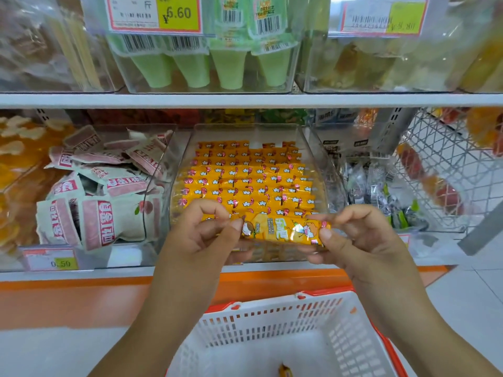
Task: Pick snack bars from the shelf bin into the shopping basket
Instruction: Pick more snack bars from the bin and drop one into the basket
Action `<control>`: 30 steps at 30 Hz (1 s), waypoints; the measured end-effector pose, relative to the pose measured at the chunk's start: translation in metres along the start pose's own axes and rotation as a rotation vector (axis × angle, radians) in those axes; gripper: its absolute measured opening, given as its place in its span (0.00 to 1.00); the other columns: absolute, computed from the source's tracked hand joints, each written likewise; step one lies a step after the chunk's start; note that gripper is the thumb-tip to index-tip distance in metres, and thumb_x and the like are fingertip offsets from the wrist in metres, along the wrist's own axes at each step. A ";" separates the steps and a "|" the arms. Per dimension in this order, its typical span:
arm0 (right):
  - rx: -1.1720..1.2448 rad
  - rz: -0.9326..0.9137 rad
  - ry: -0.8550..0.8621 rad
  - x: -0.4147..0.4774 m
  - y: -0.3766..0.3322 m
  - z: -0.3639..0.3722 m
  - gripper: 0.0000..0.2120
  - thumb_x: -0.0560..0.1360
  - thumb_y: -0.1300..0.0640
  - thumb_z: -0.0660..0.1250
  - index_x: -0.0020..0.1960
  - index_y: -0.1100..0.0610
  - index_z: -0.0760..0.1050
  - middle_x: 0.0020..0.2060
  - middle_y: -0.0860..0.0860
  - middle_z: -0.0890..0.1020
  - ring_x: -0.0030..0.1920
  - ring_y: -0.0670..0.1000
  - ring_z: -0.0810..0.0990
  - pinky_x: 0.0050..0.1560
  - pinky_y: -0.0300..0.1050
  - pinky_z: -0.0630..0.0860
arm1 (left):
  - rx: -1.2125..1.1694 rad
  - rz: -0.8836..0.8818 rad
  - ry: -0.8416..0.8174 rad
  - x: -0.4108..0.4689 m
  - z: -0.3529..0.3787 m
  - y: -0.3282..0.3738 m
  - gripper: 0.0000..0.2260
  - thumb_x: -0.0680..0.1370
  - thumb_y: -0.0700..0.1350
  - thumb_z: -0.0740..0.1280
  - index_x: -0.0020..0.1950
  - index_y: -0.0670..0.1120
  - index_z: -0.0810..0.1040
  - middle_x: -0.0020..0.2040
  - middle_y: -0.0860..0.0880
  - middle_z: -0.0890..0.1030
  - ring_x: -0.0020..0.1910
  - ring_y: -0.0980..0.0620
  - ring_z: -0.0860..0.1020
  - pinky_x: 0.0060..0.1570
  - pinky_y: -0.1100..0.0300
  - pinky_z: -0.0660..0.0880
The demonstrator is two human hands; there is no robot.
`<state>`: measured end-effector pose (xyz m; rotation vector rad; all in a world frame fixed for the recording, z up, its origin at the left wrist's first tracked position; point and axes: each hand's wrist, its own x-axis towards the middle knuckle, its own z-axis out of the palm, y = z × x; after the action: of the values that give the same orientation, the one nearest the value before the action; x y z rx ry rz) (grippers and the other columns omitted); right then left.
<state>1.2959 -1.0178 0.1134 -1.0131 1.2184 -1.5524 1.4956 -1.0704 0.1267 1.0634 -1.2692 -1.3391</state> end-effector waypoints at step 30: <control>0.243 0.099 -0.097 0.003 -0.003 -0.004 0.20 0.59 0.57 0.77 0.50 0.62 0.83 0.43 0.65 0.84 0.48 0.63 0.85 0.44 0.44 0.82 | -0.080 -0.109 -0.197 0.009 -0.018 0.002 0.15 0.68 0.41 0.69 0.54 0.48 0.83 0.48 0.43 0.86 0.49 0.46 0.85 0.49 0.59 0.82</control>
<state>1.2913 -1.0191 0.1156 -0.8472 0.9722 -1.5139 1.5122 -1.0820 0.1277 0.9760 -1.3037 -1.5961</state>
